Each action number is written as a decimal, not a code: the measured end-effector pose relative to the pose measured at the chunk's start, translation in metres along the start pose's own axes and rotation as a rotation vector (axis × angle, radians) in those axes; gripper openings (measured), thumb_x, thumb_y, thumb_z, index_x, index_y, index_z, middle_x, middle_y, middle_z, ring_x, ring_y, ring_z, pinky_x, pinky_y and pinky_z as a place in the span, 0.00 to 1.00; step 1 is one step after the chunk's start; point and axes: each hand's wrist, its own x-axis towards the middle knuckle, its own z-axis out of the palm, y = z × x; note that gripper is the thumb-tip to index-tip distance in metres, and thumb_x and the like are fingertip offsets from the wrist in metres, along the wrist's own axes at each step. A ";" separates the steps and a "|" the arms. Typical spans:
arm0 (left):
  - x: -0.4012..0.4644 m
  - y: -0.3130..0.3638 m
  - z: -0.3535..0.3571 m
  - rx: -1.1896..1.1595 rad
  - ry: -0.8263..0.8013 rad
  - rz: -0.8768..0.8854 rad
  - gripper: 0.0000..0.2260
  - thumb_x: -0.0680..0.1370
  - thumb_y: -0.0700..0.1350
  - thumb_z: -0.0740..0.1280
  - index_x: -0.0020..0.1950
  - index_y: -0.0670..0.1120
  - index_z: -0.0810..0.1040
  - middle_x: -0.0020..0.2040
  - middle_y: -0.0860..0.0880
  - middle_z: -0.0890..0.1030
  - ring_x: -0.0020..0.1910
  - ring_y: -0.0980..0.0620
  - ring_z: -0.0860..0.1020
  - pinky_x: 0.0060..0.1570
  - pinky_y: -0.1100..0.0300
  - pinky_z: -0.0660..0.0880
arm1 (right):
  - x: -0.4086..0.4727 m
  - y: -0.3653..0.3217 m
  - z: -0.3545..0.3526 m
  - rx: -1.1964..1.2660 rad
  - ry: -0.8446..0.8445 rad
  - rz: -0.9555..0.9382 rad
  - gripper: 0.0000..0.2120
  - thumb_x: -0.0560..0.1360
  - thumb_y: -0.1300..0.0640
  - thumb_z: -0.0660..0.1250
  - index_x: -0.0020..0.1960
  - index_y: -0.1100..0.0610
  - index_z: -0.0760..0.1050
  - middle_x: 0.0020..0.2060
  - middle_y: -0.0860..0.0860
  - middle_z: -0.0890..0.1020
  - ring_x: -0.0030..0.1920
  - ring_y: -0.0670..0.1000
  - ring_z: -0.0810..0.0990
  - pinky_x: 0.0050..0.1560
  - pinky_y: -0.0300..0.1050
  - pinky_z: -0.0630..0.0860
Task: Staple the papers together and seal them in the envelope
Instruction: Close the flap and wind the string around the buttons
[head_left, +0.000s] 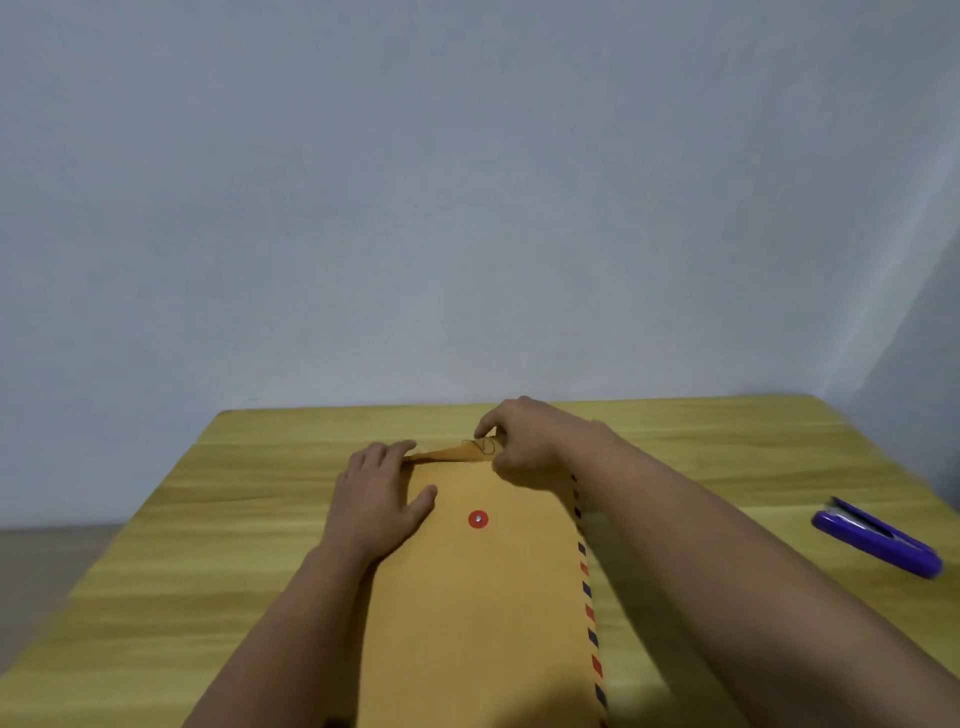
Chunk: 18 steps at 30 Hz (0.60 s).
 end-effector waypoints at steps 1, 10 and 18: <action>0.000 -0.002 0.000 0.010 0.006 0.003 0.32 0.71 0.69 0.58 0.71 0.54 0.72 0.62 0.50 0.75 0.66 0.46 0.71 0.64 0.48 0.72 | -0.001 0.003 0.000 -0.045 0.010 0.003 0.23 0.74 0.54 0.72 0.69 0.44 0.79 0.57 0.47 0.84 0.59 0.52 0.80 0.59 0.51 0.79; -0.015 0.002 -0.002 0.046 0.000 -0.008 0.25 0.79 0.50 0.64 0.77 0.54 0.67 0.78 0.49 0.66 0.77 0.44 0.62 0.71 0.44 0.67 | -0.035 0.011 0.012 -0.228 0.058 -0.035 0.14 0.79 0.55 0.66 0.61 0.47 0.84 0.57 0.47 0.85 0.58 0.51 0.81 0.53 0.48 0.80; -0.017 0.004 0.004 0.081 -0.101 0.023 0.23 0.81 0.47 0.59 0.77 0.56 0.68 0.80 0.53 0.64 0.81 0.47 0.55 0.78 0.41 0.52 | -0.034 -0.004 0.037 -0.106 0.085 -0.044 0.14 0.79 0.52 0.64 0.62 0.49 0.82 0.58 0.48 0.84 0.59 0.53 0.81 0.56 0.51 0.81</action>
